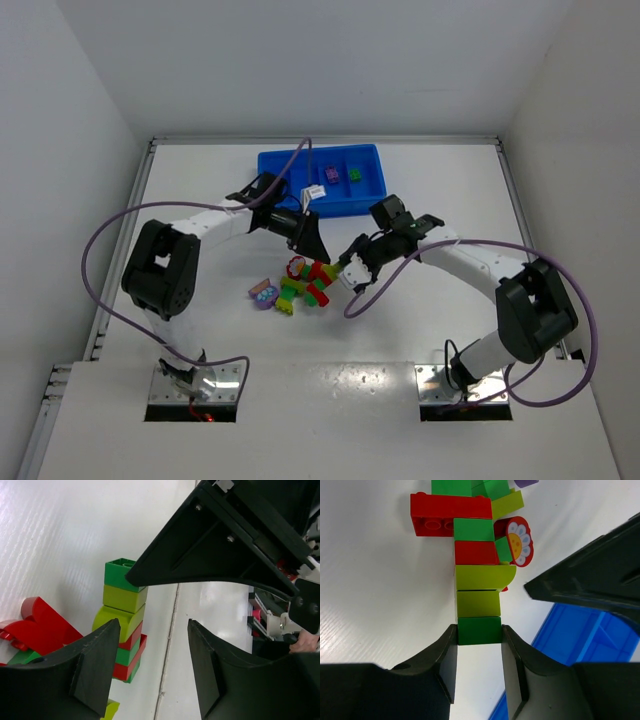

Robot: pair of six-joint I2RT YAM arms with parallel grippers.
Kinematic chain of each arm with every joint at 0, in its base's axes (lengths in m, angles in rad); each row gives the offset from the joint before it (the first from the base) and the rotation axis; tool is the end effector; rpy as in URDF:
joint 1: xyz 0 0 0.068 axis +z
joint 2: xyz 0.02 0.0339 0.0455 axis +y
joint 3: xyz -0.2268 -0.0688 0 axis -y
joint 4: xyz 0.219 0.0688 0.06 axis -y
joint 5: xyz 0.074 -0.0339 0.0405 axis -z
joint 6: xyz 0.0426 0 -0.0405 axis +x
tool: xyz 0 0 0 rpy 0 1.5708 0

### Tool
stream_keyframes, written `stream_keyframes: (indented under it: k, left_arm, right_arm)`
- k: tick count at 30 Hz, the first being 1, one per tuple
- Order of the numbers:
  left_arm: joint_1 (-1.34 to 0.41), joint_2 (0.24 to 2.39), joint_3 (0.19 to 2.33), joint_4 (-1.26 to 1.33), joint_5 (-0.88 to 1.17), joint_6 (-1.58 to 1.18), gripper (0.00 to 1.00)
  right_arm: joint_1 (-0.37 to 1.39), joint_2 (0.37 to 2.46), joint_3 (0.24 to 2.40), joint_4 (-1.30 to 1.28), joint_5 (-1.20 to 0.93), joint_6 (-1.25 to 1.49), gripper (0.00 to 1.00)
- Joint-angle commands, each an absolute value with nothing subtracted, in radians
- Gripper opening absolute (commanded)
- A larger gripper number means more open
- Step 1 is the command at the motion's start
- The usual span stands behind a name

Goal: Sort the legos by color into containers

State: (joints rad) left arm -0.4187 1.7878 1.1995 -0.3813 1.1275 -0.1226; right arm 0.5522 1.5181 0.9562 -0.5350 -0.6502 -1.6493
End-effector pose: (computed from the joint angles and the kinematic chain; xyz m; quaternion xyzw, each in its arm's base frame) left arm 0.2918 -0.1720 0.1873 0.2756 0.7752 -0.5587 0.1047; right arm 0.2203 0.1660 0.1781 -0.8552 0.3504 0.1489 0.3517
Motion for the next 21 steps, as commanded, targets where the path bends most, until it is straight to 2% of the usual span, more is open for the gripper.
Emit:
stream_keyframes:
  k: [1,16,20,21]
  left_arm:
    - [-0.440,1.801,1.227,-0.359,1.123,-0.060,0.62]
    - [-0.471,1.873,1.266,-0.359,1.094,-0.032,0.58]
    - [-0.480,1.873,1.266,-0.359,1.115,-0.023,0.45]
    - [-0.489,1.882,1.266,-0.359,1.127,-0.023,0.37]
  right_arm:
    - [0.568,1.511,0.999,-0.489,-0.692,-1.640,0.00]
    - [0.595,1.493,1.008,-0.469,-0.683,-1.631,0.00]
    - [0.595,1.493,1.008,-0.451,-0.674,-1.611,0.00]
    - [0.595,1.493,1.008,-0.451,-0.673,-1.611,0.00]
